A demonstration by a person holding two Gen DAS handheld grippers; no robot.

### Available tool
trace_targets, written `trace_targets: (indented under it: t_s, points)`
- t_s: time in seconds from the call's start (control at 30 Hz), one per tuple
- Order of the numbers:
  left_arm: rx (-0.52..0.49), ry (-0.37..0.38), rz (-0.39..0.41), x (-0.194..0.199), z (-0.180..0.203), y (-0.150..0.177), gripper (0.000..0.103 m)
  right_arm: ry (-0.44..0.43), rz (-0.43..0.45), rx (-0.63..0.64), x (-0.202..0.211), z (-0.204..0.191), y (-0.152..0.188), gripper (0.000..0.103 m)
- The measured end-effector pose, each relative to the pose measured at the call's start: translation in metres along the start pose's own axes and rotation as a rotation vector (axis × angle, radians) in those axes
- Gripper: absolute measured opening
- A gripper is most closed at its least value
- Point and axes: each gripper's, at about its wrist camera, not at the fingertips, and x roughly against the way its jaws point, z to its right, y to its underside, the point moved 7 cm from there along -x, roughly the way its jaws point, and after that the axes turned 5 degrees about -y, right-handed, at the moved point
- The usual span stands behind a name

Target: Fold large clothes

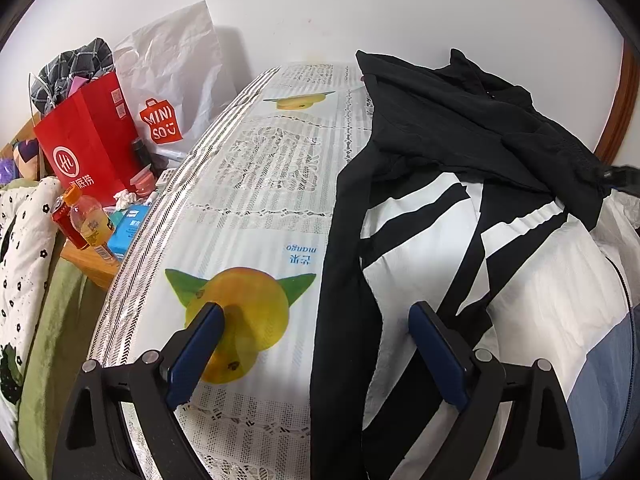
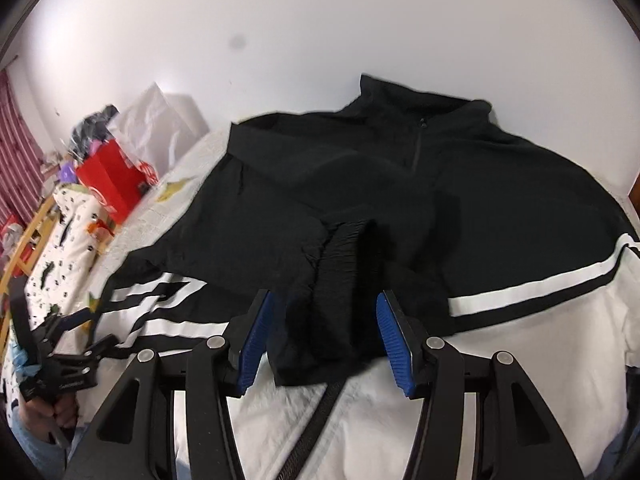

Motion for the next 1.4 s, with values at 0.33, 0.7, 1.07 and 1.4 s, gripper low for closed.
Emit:
trace_targets:
  t_s: [0.33, 0.7, 1.07, 1.4]
  points:
    - [0.004, 0.004, -0.001, 0.0, 0.0, 0.001, 0.094, -0.066, 0.159, -0.018, 0.035, 0.016, -0.019, 0.03]
    - [0.003, -0.003, -0.002, -0.001, 0.0, 0.0, 0.095, 0.378, 0.357, -0.217, 0.141, 0.173, -0.022, 0.031]
    - [-0.026, -0.039, -0.013, 0.007, 0.004, 0.0, 0.093, 0.503, 0.211, -0.197, 0.142, 0.222, 0.031, 0.049]
    - [-0.1, 0.013, 0.046, 0.052, 0.032, -0.01, 0.094, 0.569, 0.207, -0.221, 0.199, 0.228, 0.097, 0.053]
